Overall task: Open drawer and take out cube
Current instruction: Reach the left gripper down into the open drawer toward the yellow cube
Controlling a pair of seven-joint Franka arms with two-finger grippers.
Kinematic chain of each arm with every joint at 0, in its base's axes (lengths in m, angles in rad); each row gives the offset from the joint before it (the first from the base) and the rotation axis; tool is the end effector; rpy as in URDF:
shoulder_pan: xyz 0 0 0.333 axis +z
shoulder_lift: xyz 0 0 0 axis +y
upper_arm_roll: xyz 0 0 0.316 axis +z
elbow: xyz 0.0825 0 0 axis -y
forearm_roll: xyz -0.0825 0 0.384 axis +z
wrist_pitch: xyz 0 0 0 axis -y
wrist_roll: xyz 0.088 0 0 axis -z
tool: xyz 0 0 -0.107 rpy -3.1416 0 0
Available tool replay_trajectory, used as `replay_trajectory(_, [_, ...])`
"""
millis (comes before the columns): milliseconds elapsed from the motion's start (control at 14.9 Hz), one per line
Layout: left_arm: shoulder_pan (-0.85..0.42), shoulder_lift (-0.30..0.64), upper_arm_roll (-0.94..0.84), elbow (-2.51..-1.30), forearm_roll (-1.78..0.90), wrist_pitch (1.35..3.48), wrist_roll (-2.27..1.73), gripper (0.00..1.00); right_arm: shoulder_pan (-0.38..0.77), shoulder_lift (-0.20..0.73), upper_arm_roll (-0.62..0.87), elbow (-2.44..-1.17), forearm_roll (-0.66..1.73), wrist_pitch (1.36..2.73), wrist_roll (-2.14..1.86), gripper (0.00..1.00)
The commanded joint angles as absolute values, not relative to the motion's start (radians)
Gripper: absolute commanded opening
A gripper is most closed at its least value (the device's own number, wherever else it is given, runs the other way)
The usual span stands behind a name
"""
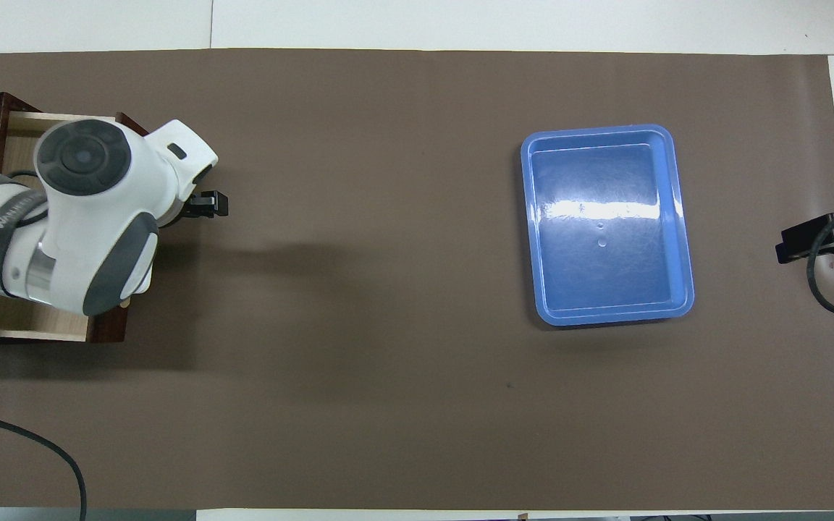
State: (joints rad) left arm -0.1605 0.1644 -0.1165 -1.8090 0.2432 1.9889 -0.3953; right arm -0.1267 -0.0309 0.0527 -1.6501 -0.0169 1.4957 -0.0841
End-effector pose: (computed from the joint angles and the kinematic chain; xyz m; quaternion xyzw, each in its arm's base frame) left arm 0.5907 -0.1490 0.4531 -0.9947 -0.0113 -0.0417 0.0933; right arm 0.5328 -0.0410 0.5982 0.9980 0.0049 -0.0623 0.0044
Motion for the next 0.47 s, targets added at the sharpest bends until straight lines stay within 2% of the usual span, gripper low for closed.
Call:
replay_trajectory(0, [-0.118, 0.198, -0.110, -1.591, 0.155, 1.786, -0.461, 1.00, -0.137, -0.057, 0.066, -1.690, -0.011, 1.497, -0.025, 1.00])
replay_trajectory(134, [-0.025, 0.146, -0.110, -1.607, 0.105, 1.772, -0.569, 1.00, -0.132, -0.064, 0.072, -1.704, -0.008, 1.497, 0.024, 1.00])
replay_trajectory(403, [0.112, 0.088, -0.110, -1.715, 0.063, 1.795, -0.745, 1.00, -0.129, -0.066, 0.078, -1.723, 0.034, 1.494, 0.121, 1.00])
